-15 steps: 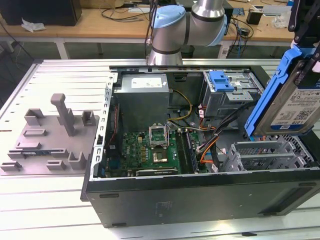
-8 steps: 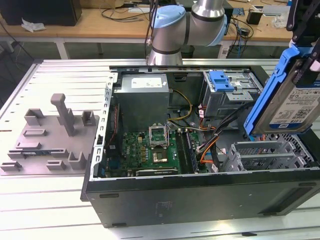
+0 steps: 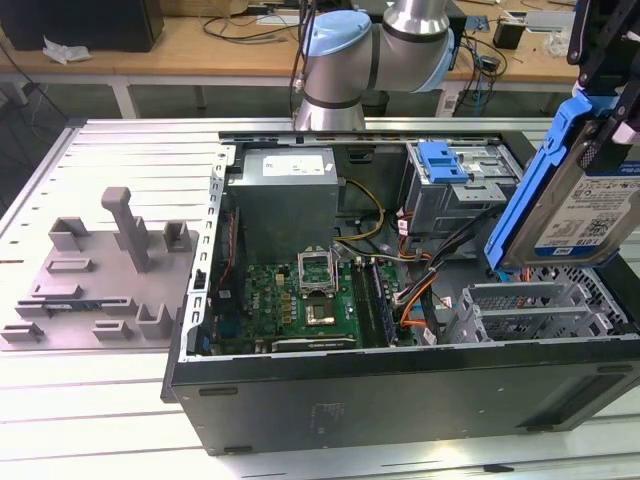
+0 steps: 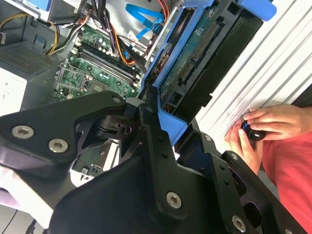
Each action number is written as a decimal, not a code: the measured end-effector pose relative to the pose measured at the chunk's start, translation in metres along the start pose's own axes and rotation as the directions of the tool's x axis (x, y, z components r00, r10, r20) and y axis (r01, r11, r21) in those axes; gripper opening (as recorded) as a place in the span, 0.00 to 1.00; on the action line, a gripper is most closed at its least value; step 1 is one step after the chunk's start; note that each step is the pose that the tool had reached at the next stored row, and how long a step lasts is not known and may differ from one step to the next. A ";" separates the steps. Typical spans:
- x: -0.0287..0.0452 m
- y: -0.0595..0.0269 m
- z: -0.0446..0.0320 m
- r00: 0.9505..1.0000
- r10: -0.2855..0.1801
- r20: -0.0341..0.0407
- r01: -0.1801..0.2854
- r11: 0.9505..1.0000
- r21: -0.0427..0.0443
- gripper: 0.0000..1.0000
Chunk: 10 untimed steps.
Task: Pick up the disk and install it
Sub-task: 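Insert the disk into the insertion slot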
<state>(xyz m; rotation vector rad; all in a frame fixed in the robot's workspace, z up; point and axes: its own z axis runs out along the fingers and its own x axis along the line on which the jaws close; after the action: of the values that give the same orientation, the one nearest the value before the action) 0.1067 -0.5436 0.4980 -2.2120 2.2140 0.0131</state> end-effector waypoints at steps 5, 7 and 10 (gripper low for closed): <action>-0.0002 0.0000 0.0030 1.000 0.000 0.000 0.000 1.000 0.000 0.37; -0.0001 0.0000 0.0057 1.000 0.000 0.000 0.000 1.000 0.000 0.37; -0.0001 0.0000 0.0075 1.000 0.000 0.000 0.000 1.000 0.000 0.37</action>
<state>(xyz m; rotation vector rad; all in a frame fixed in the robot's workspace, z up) 0.1067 -0.5434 0.4906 -2.2120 2.2140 0.0132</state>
